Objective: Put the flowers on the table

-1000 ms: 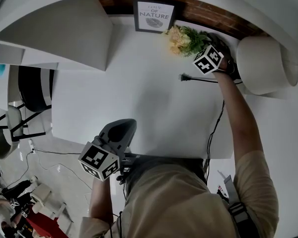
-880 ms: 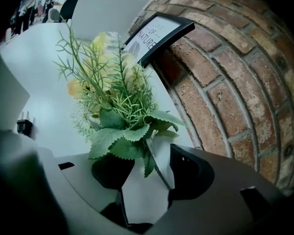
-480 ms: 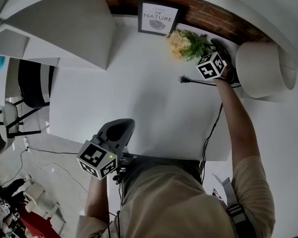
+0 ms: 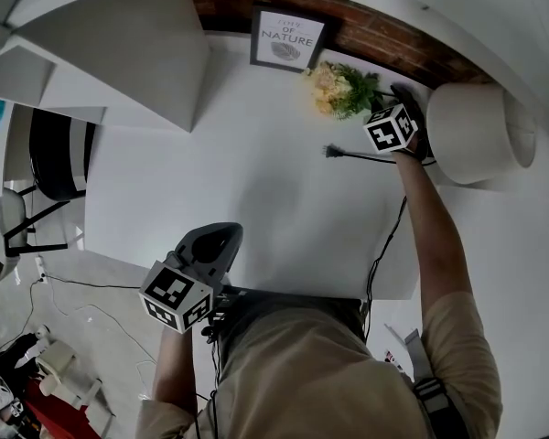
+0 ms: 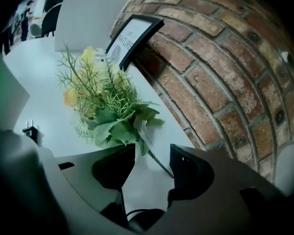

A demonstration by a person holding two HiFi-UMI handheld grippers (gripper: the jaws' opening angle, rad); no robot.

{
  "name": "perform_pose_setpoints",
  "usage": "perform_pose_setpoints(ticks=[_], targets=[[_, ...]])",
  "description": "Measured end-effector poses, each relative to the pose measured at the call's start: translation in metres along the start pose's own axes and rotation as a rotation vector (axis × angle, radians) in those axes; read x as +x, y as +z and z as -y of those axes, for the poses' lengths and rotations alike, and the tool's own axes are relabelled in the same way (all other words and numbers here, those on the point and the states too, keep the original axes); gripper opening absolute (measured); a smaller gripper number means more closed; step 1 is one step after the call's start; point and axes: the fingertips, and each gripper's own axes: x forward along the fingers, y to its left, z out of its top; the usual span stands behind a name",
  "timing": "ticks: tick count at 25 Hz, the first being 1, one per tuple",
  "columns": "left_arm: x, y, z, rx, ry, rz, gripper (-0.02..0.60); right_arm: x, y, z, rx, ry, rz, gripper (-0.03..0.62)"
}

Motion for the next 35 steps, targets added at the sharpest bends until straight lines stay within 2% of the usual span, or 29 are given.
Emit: perform_pose_setpoints(ticks=[5, 10, 18, 23, 28, 31, 35], targets=[[0.000, 0.003, -0.001, 0.003, -0.002, 0.008, 0.009, -0.013, 0.010, -0.002, 0.089, 0.017, 0.077, 0.196], [-0.001, 0.009, 0.000, 0.013, 0.001, 0.024, 0.009, -0.028, 0.025, -0.005, 0.222, 0.040, 0.166, 0.196], [-0.012, 0.010, -0.004, 0.011, 0.019, 0.059, 0.009, -0.044, 0.017, -0.004, 0.268, 0.002, 0.176, 0.195], [-0.017, 0.007, 0.001, 0.013, 0.012, 0.068, 0.009, -0.043, 0.008, 0.004, 0.216, -0.023, 0.110, 0.195], [-0.023, 0.004, 0.000, 0.010, 0.017, 0.080, 0.009, -0.054, 0.015, -0.011, 0.219, 0.039, 0.136, 0.195], [-0.024, 0.004, -0.002, 0.007, 0.017, 0.078, 0.009, -0.045, 0.004, -0.024, 0.161, 0.073, 0.073, 0.196], [-0.027, 0.000, -0.001, 0.002, 0.025, 0.069, 0.009, -0.024, -0.006, -0.024, 0.116, 0.053, 0.001, 0.195]])
